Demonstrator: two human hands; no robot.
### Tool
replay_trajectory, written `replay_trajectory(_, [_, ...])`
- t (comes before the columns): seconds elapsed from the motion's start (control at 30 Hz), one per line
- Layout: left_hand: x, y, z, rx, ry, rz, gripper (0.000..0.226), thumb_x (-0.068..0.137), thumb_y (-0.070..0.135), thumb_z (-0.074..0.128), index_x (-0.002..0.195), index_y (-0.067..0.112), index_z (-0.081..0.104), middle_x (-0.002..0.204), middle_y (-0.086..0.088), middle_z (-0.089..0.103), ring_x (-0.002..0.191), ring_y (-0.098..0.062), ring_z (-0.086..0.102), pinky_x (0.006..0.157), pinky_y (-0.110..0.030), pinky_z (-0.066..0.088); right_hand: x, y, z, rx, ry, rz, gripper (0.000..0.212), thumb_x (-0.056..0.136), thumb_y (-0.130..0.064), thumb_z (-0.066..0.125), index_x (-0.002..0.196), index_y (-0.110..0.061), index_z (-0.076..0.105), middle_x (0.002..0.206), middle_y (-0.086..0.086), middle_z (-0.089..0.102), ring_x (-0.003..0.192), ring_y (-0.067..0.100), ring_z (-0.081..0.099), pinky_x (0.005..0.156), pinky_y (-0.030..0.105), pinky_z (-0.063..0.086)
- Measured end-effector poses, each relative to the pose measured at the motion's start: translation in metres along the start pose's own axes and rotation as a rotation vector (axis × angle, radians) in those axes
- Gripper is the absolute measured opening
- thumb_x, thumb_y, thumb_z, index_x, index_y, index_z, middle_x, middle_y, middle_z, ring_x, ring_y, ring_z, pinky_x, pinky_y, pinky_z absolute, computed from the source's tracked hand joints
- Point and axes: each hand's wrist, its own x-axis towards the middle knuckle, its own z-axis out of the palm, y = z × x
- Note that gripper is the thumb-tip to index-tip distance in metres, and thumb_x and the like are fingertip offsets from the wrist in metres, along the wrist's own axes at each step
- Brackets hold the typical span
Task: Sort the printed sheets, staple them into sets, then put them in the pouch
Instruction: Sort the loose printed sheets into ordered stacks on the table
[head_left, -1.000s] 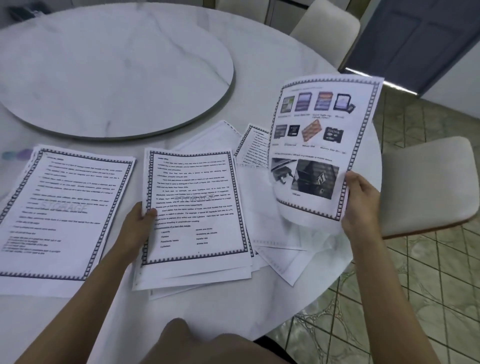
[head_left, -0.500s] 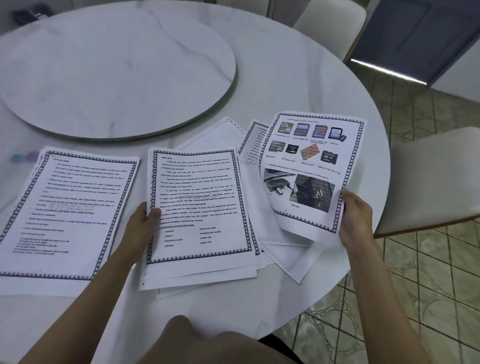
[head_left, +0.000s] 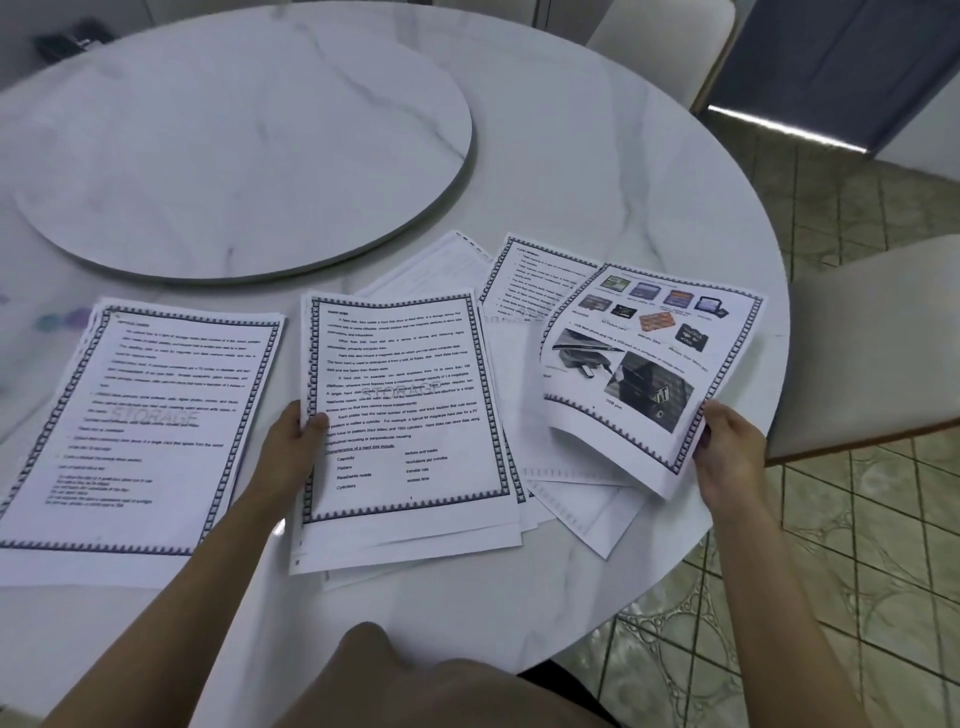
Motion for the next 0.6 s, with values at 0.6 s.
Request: replay_trajectory(0.6, [-0.002, 0.028, -0.021, -0.231, 0.155, 0.131, 0.033, 0.099, 0.006, 0.035, 0.130, 0.009, 0.044, 0.117, -0.002, 0.053, 0.107, -0.018, 0.050, 0.094, -0.030, 0.038, 0.007, 0.015, -0.004, -0.665, 0.129, -0.238, 0.024, 0.092, -0.007, 0.051, 0.108, 0.005, 0.064, 0.107, 0.023, 0.066, 0.098, 0.037, 0.061, 0.091, 0.041, 0.047])
